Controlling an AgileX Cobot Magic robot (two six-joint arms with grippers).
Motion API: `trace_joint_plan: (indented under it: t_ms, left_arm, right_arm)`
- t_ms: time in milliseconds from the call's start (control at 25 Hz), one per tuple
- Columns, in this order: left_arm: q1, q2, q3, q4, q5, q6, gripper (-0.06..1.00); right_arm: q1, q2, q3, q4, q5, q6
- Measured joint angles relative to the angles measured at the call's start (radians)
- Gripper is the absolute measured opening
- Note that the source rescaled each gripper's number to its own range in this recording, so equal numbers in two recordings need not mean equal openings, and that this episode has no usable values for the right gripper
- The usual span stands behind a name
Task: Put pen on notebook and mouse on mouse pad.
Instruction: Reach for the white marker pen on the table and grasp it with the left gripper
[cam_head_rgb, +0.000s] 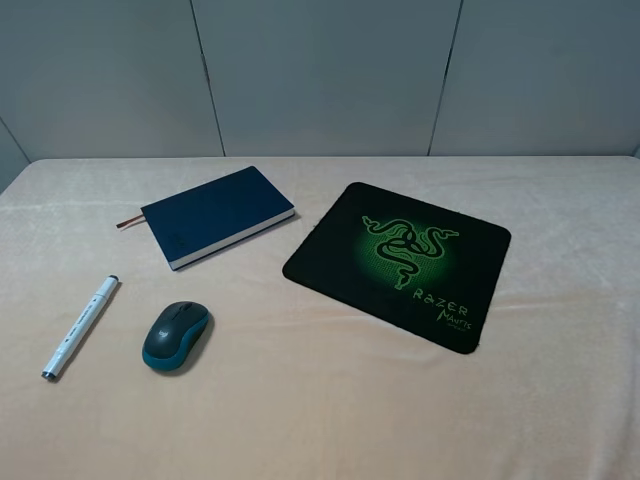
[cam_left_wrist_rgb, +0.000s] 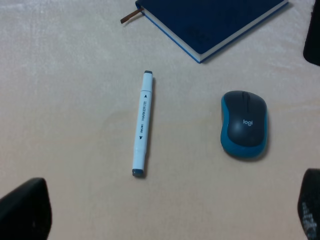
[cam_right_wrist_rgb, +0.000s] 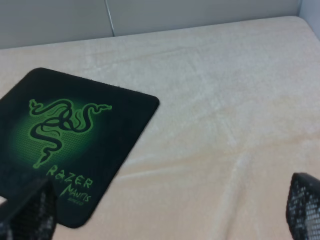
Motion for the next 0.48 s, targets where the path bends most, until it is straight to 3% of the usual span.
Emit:
trace_joint_plan:
  t_ms: [480]
  left_arm:
    - [0.0, 0.0, 0.0, 0.0, 0.0, 0.0, 0.98]
  right_arm:
    - [0.0, 0.0, 0.0, 0.001, 0.0, 0.0]
